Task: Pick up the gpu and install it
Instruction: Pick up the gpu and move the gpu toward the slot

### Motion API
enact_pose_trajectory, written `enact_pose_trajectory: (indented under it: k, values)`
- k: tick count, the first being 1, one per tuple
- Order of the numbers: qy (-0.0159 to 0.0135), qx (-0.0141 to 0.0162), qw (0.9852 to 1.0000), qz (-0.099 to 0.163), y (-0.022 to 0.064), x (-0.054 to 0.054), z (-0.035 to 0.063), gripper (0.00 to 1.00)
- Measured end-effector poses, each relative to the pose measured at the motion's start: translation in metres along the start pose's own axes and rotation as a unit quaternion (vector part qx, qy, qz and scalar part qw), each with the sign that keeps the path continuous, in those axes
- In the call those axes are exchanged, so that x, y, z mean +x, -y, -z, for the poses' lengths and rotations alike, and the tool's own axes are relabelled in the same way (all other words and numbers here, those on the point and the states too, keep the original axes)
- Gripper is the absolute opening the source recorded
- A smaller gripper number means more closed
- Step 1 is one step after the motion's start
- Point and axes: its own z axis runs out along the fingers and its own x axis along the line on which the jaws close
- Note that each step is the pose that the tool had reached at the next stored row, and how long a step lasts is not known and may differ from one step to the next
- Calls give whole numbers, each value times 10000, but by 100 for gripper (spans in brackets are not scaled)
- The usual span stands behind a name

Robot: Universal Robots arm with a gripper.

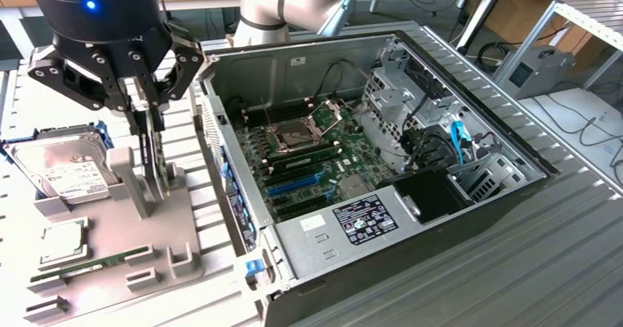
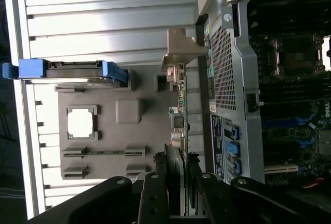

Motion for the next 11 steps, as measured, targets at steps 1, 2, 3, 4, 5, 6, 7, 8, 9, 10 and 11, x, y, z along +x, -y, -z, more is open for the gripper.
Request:
enact_pose_trajectory:
  k: [1, 2, 3, 4, 5, 6, 7, 8, 9, 10, 11]
  values:
    - [0, 0, 10000, 0, 0, 0, 3, 27]
    - [0, 0, 10000, 0, 0, 0, 6, 27]
    - [0, 0, 10000, 0, 0, -1, 10, 27]
    - [0, 0, 10000, 0, -1, 0, 14, 27]
    - [0, 0, 10000, 0, -1, 0, 16, 27]
    - [0, 0, 10000, 0, -1, -1, 18, 27]
    - [0, 0, 10000, 0, -1, -1, 21, 27]
    - [0, 0, 10000, 0, -1, -1, 24, 27]
    - [0, 0, 10000, 0, -1, -1, 26, 27]
    - [0, 0, 10000, 0, -1, -1, 28, 27]
    - [0, 0, 10000, 0, -1, -1, 30, 27]
